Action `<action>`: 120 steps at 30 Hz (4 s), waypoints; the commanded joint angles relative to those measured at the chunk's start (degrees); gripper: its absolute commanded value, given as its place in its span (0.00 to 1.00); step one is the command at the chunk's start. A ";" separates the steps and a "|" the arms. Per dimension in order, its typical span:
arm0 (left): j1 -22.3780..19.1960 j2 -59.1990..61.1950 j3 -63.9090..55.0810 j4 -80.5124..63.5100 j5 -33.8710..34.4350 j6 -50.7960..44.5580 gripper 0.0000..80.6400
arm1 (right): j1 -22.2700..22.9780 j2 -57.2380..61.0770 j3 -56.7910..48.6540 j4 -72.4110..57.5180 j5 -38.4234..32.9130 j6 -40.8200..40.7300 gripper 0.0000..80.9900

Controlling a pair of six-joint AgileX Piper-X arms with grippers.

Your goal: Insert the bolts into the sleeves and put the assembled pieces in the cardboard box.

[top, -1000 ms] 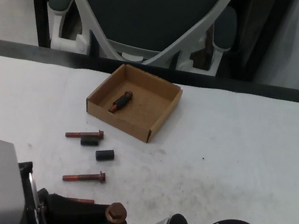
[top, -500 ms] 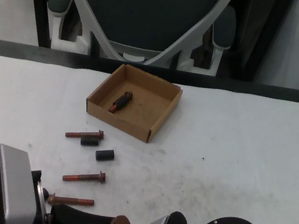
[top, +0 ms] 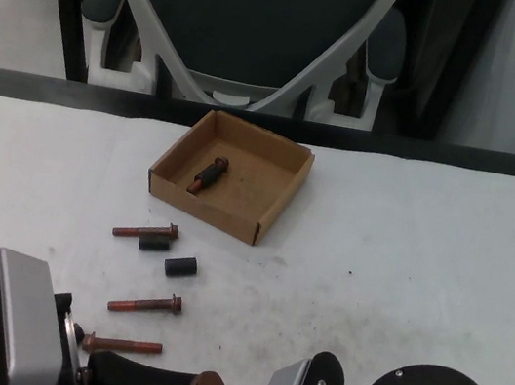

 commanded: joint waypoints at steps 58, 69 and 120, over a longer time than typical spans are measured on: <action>0.08 -0.02 -0.05 -2.67 6.44 -2.98 0.01 | 1.37 -7.37 -1.28 4.00 4.79 -1.38 0.00; 0.08 -0.02 -0.05 -1.10 5.94 0.15 0.01 | 1.37 -7.37 -1.28 4.00 4.60 -1.38 0.00; 0.08 -0.02 -0.85 4.20 -4.20 5.34 0.66 | 3.01 -7.37 -1.83 4.00 5.01 -1.38 0.00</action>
